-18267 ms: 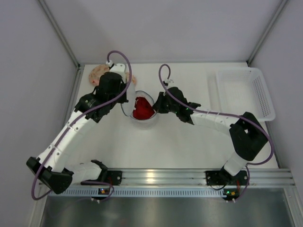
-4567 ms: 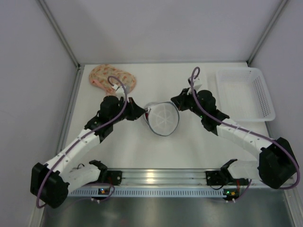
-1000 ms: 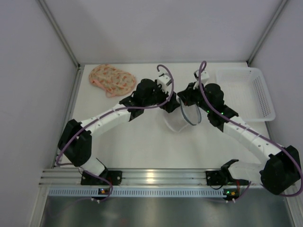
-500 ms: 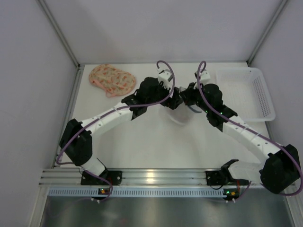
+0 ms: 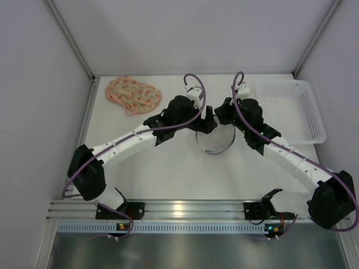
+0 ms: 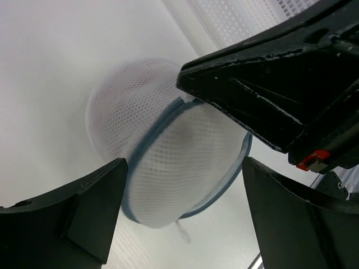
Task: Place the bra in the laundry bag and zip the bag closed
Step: Zip the laundry bag at the center of the board.
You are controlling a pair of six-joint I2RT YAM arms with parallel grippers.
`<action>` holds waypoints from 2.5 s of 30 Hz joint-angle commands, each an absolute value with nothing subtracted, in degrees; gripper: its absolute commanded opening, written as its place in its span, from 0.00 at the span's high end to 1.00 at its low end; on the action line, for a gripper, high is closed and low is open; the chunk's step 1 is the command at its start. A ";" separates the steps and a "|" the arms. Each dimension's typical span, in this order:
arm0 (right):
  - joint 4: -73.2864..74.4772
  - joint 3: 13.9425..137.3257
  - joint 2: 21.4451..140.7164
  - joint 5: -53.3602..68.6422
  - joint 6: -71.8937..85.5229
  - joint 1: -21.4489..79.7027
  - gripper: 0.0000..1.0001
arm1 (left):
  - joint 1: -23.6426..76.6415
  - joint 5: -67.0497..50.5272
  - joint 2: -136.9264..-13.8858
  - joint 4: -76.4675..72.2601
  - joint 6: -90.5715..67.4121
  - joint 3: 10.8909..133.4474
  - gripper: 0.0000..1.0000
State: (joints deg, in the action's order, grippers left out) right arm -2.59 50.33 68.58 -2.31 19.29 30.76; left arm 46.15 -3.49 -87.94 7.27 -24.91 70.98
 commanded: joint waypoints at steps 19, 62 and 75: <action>-6.86 53.00 67.41 1.58 18.81 31.99 1.00 | 45.97 -7.28 -84.20 -2.64 8.08 66.71 0.14; -6.24 51.50 64.87 -5.19 20.48 29.53 1.00 | 45.09 -8.88 -63.73 -23.12 -8.26 36.38 0.41; -7.38 50.98 65.21 -2.37 19.69 31.20 1.00 | 44.91 -14.58 -82.78 -16.52 4.74 57.03 0.20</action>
